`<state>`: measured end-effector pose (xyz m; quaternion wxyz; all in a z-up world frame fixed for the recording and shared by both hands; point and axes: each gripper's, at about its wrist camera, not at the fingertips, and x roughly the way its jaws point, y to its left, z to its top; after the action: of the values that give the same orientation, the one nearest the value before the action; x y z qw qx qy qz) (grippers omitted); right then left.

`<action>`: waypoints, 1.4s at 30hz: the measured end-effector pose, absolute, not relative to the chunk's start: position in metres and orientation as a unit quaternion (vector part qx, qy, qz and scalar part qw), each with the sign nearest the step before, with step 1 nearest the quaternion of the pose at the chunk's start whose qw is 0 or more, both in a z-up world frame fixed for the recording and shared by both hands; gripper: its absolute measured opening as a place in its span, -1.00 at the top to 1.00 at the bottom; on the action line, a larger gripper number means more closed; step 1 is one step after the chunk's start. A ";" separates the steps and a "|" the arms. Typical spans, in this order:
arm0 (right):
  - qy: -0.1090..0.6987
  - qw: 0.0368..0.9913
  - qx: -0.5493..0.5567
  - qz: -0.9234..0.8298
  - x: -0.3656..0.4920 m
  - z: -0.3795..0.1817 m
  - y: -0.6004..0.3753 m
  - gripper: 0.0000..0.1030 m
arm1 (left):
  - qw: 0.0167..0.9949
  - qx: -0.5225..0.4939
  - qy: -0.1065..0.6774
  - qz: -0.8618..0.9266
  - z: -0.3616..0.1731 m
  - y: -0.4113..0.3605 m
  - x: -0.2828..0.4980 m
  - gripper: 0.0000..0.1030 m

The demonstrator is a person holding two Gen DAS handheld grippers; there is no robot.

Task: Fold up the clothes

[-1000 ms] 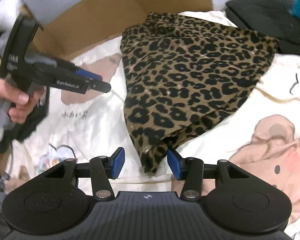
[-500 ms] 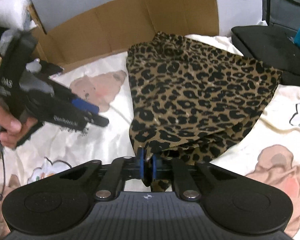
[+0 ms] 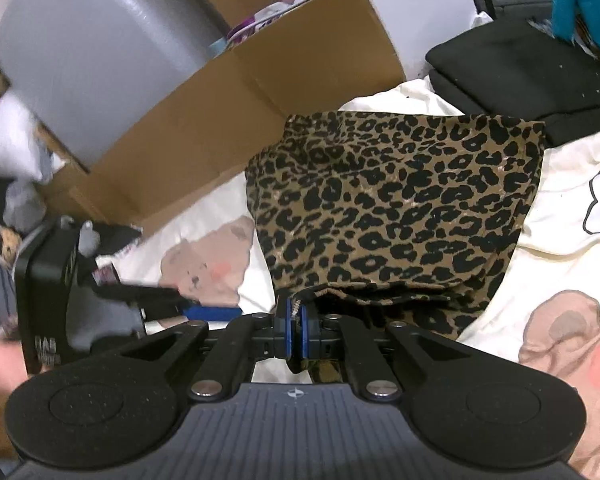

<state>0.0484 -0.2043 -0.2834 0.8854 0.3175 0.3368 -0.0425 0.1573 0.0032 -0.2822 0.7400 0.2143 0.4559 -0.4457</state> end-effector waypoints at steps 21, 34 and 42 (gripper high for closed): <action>0.331 0.868 0.367 -0.049 0.035 -0.289 -0.217 0.94 | 0.799 0.146 0.446 -0.376 -0.296 -0.030 0.127 -0.14; 0.353 0.852 0.382 -0.059 0.029 -0.303 -0.209 0.94 | 0.792 0.169 0.447 -0.379 -0.294 0.003 0.115 0.72; 0.401 0.831 0.381 -0.056 0.024 -0.335 -0.192 0.89 | 0.775 0.140 0.485 -0.381 -0.306 0.022 0.125 0.73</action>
<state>0.0235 -0.1922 -0.3352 0.8313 0.3810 0.4008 -0.0560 0.1246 0.0219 -0.3063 0.7747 0.1401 0.4847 -0.3811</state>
